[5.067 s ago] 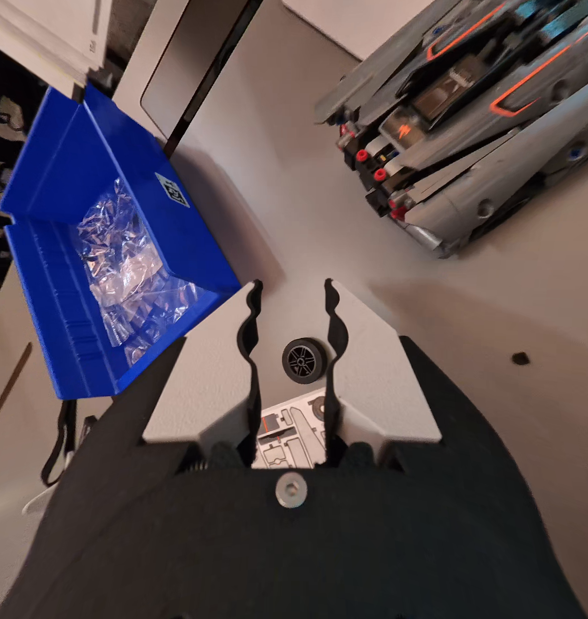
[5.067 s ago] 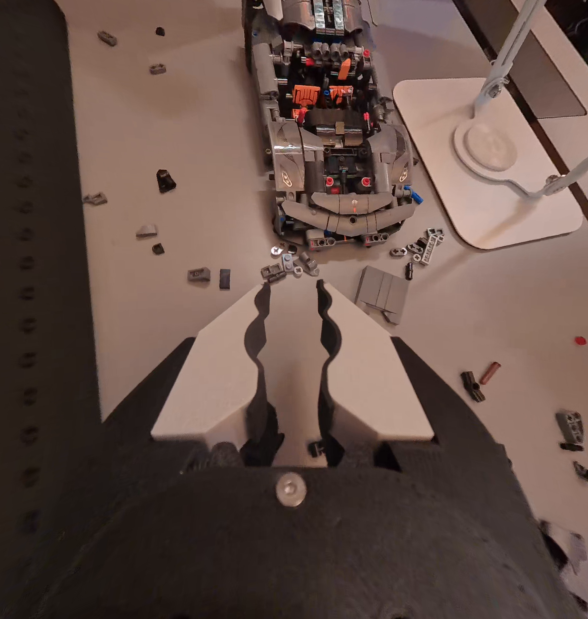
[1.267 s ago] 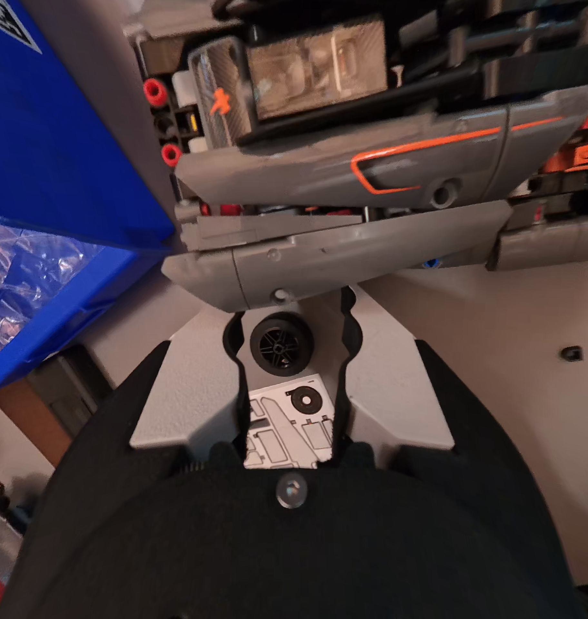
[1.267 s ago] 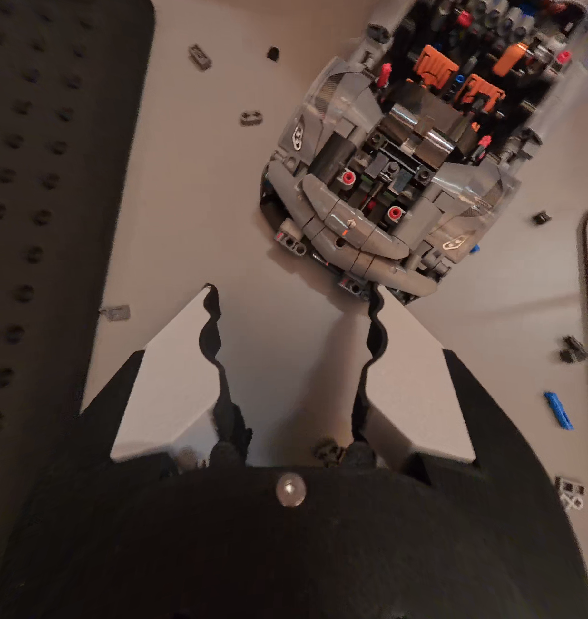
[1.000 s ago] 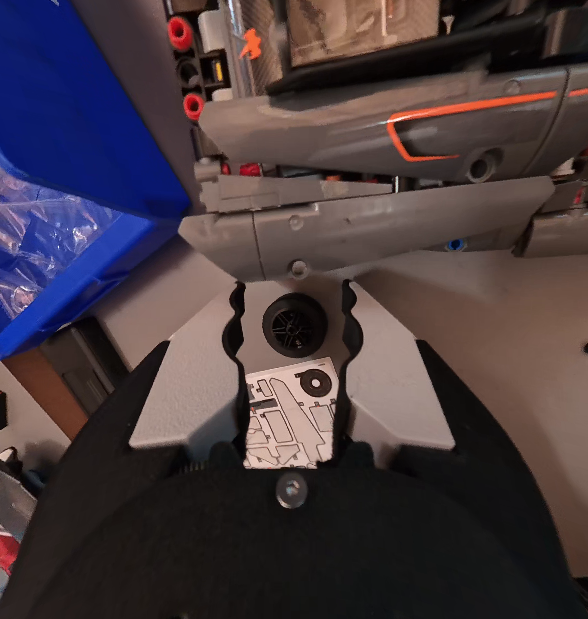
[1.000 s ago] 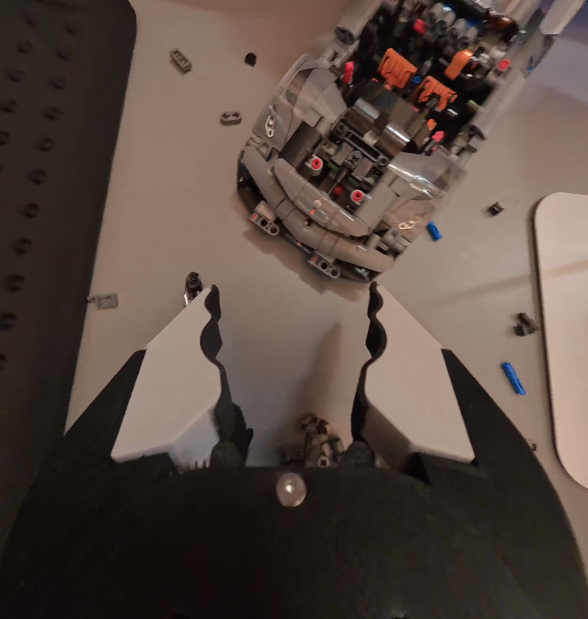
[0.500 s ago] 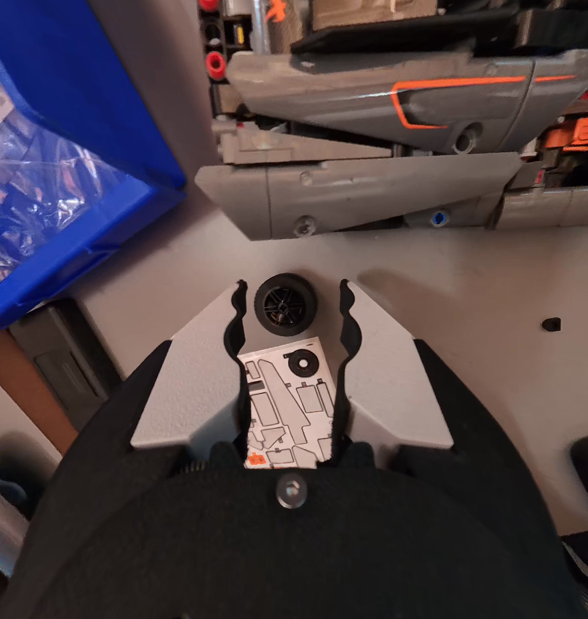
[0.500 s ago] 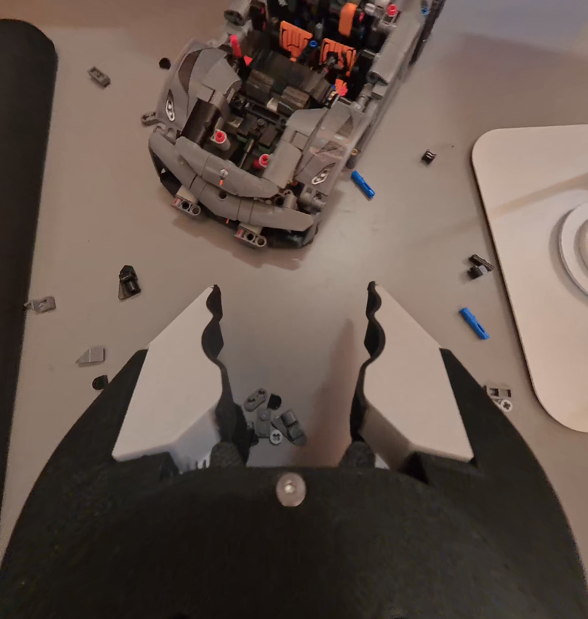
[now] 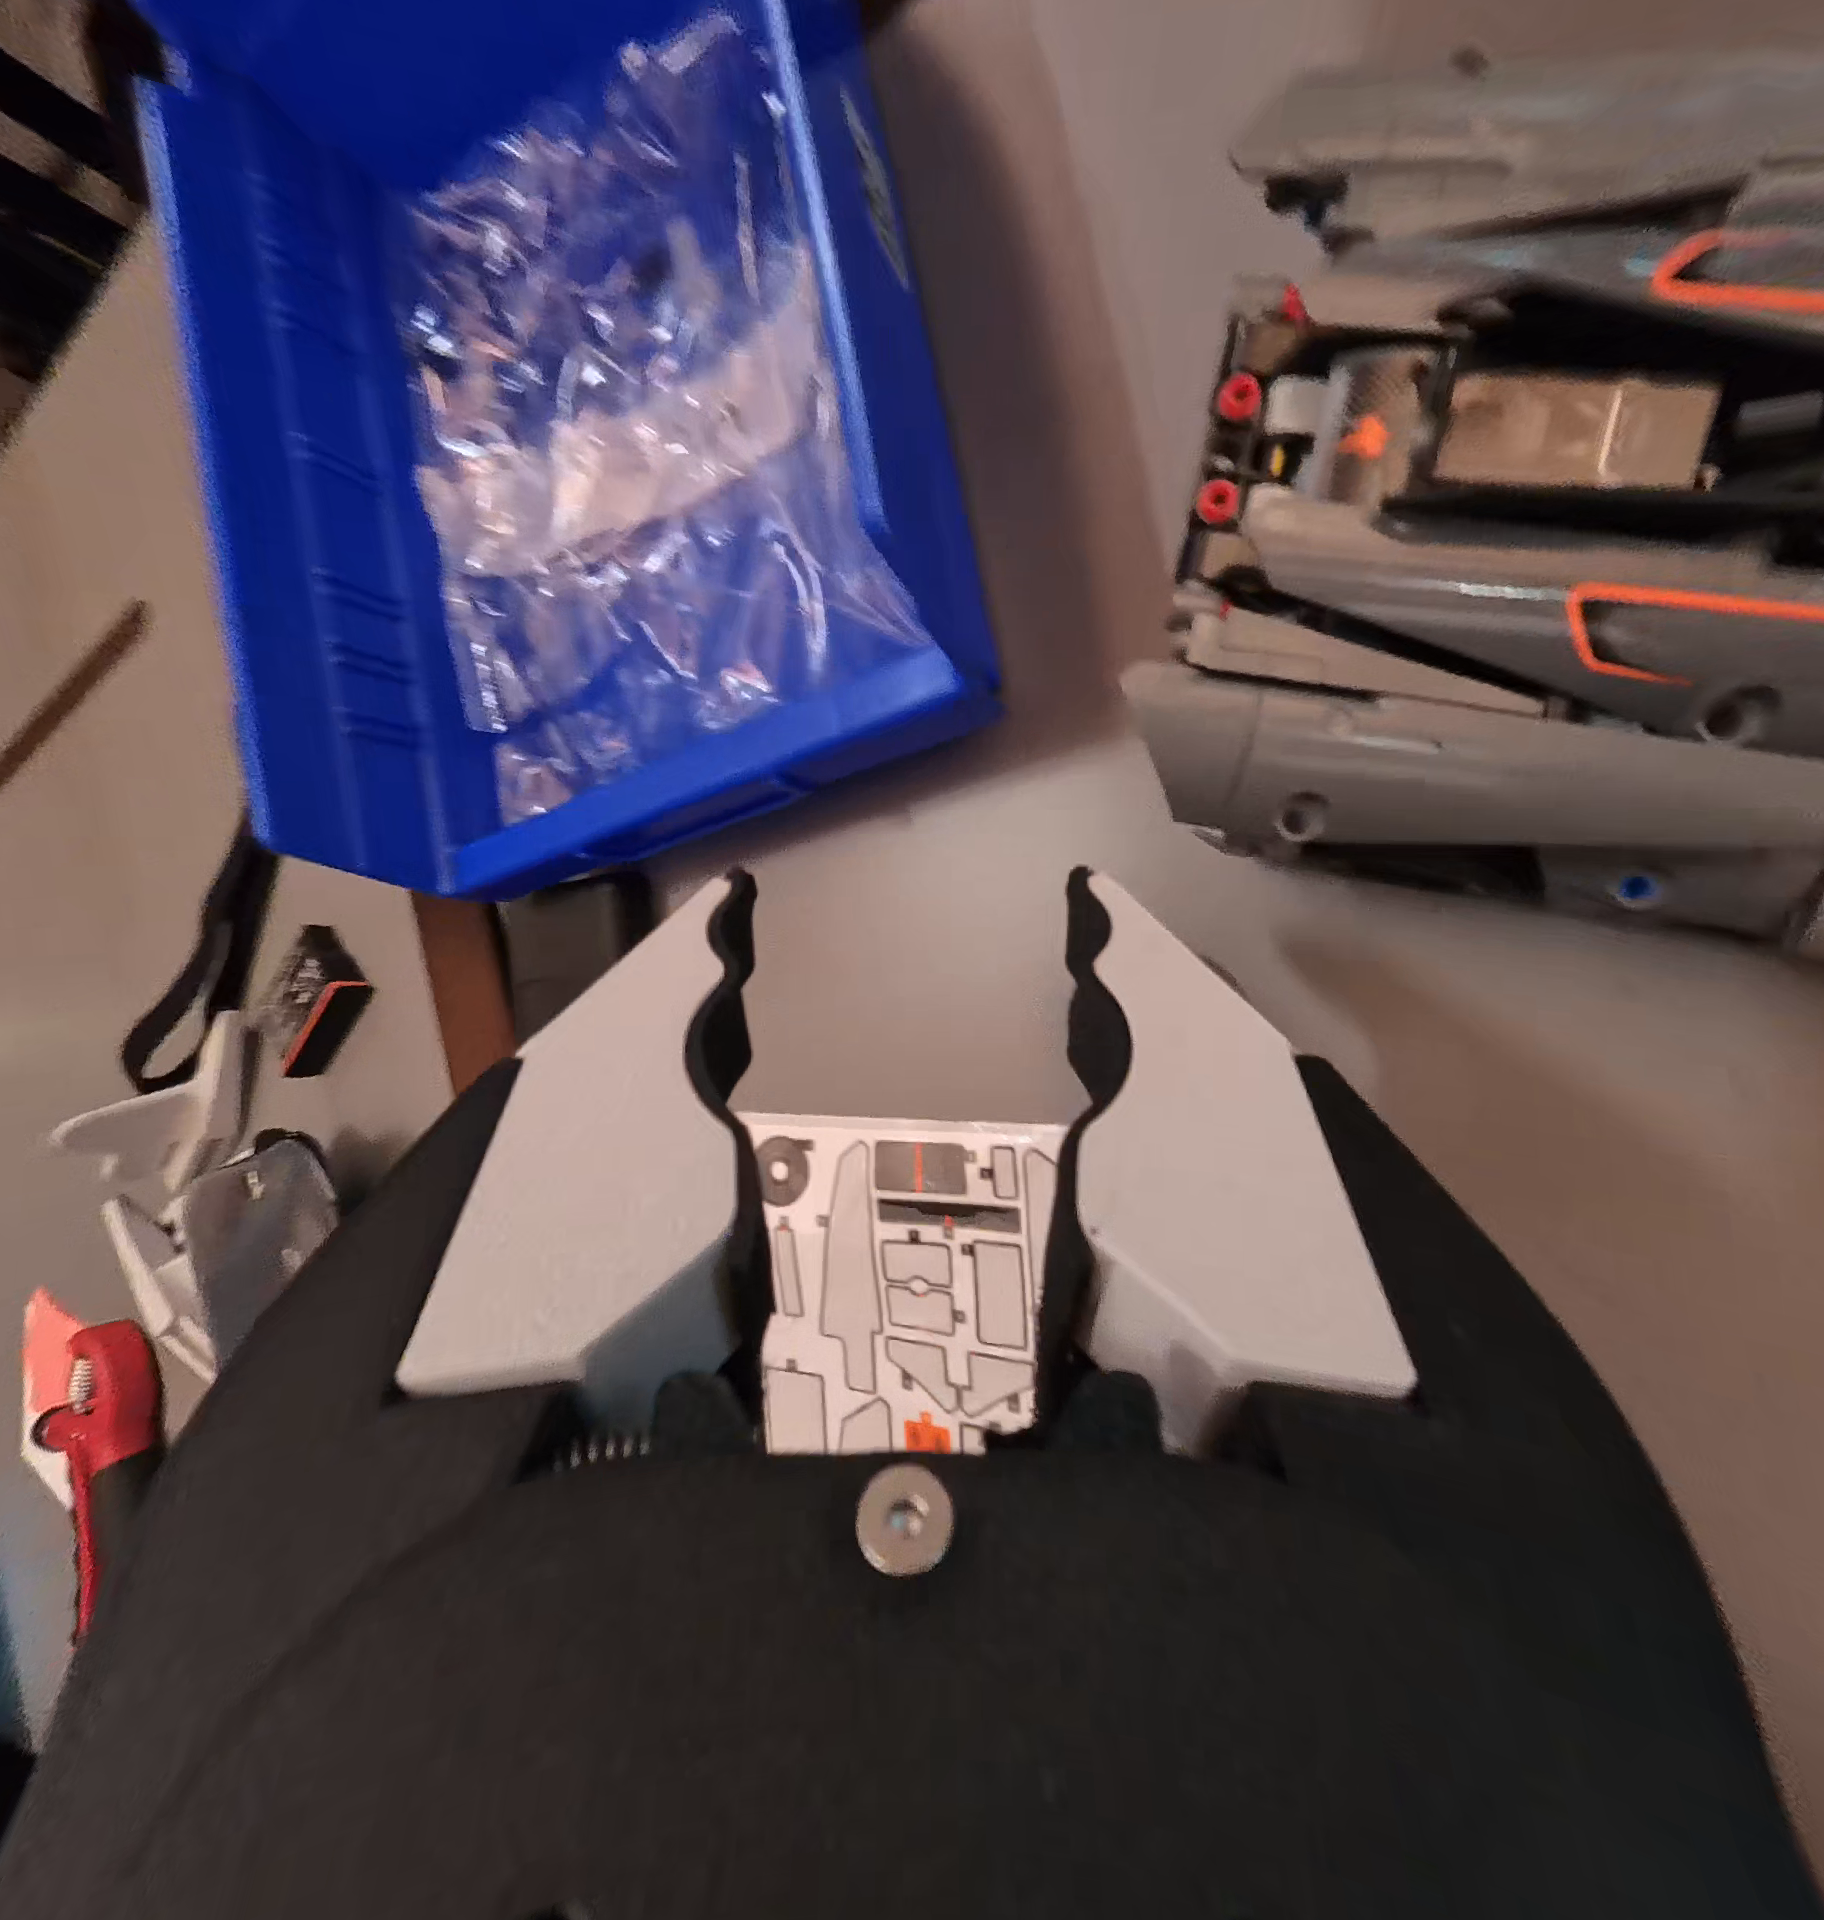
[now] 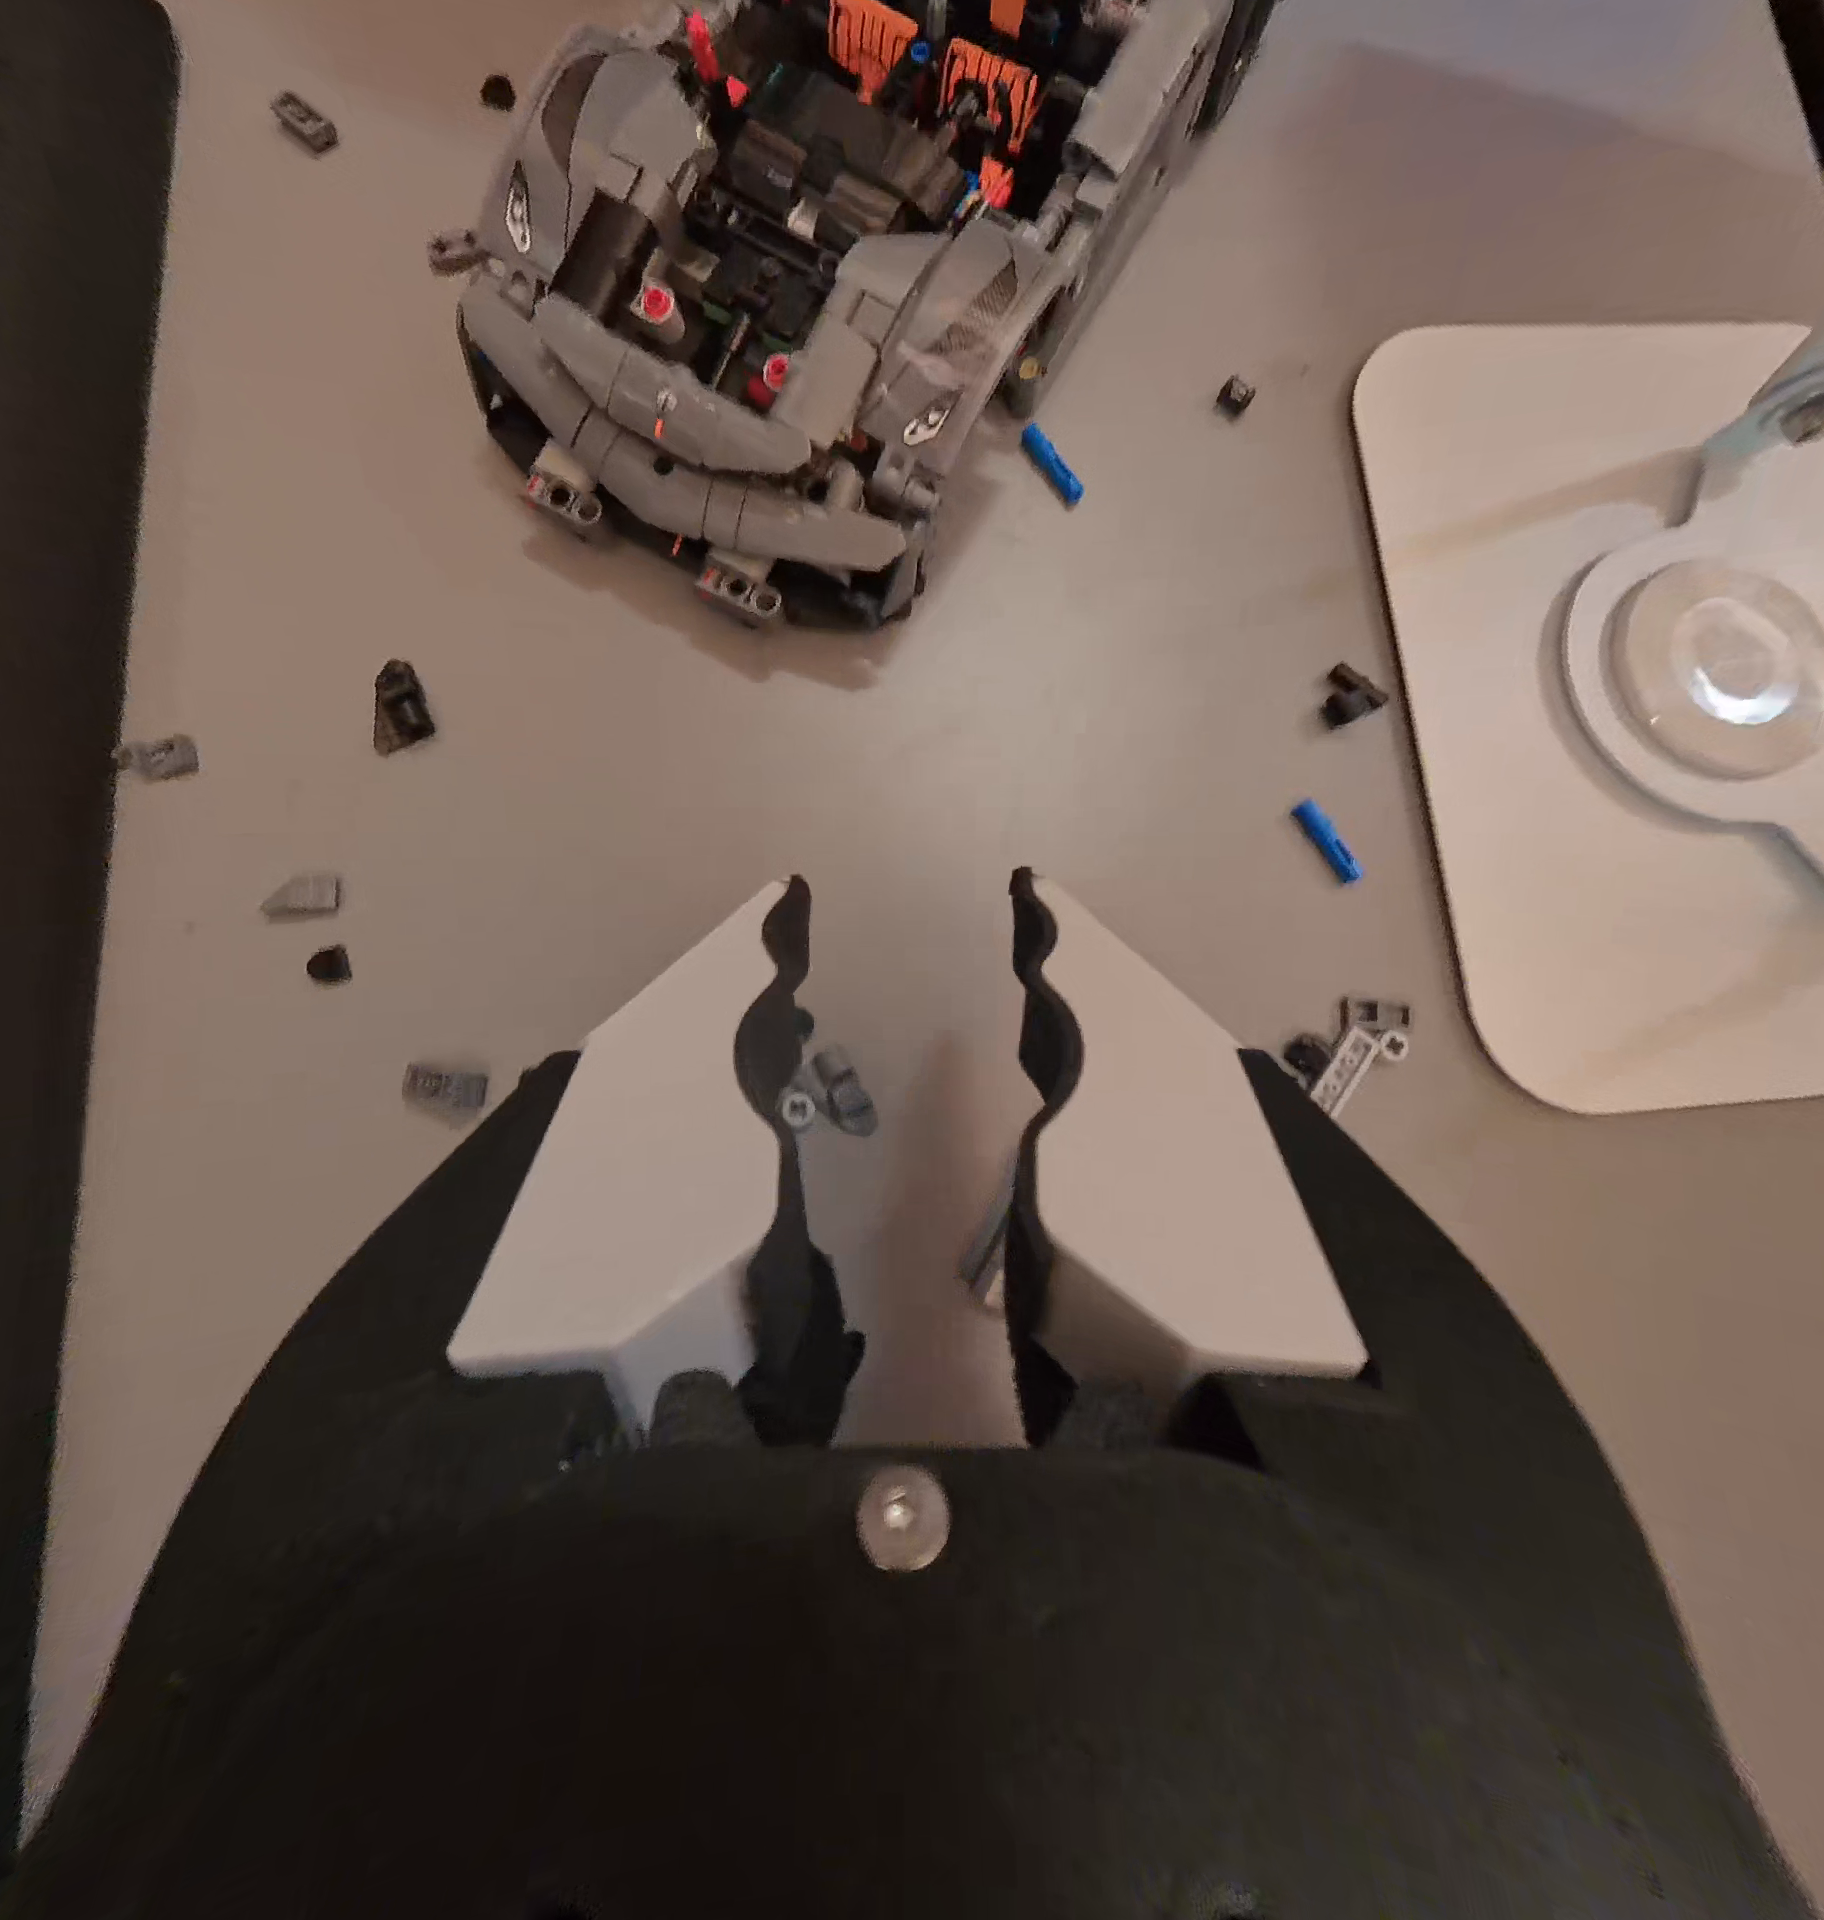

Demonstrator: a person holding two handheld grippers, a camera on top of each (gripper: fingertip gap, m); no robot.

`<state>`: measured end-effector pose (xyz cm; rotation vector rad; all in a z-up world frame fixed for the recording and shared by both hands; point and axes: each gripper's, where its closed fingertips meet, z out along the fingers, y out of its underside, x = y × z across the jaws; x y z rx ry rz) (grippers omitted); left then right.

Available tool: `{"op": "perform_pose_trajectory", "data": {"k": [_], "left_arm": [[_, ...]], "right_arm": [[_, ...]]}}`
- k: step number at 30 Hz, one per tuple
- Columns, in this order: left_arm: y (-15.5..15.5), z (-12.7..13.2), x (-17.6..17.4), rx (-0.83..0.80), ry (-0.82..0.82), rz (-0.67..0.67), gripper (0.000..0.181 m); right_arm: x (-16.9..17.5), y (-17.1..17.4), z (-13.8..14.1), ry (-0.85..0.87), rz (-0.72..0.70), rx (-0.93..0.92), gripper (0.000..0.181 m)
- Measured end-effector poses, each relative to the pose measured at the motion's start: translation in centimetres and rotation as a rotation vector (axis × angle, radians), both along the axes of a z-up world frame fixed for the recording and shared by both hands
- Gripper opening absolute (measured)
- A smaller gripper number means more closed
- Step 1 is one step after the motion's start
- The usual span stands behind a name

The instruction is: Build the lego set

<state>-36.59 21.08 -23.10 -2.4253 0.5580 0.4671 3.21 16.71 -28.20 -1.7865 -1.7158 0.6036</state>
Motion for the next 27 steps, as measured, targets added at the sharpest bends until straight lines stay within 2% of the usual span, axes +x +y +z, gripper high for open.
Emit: {"op": "perform_pose_trajectory", "data": {"k": [2,5,8,10,13,20,27], "left_arm": [[0.6,1.8,0.1,0.091,0.005,0.006,0.057],[1.2,4.4,1.7,0.214,0.013,-0.054,0.056],[1.4,7.1,5.7,0.367,-0.008,-0.222,0.054],[1.4,7.8,7.7,0.407,0.022,-0.281,0.054],[1.4,7.6,10.2,0.422,0.083,-0.355,0.052],[1.7,4.9,14.6,0.377,0.053,-0.482,0.050],[1.1,4.9,16.8,0.396,0.067,-0.569,0.044]], "right_arm": [[0.9,0.1,-0.6,-0.031,0.004,0.020,0.033],[1.2,0.1,-0.3,-0.014,0.010,0.030,0.033],[1.2,0.5,-0.1,-0.007,-0.014,0.033,0.034],[1.3,0.9,-0.5,-0.005,-0.051,0.023,0.035],[0.8,1.0,-0.2,0.045,-0.084,-0.019,0.038],[-0.9,-0.5,0.1,0.104,-0.116,-0.100,0.044],[-2.6,-3.3,0.4,0.116,-0.111,-0.098,0.044]]}}
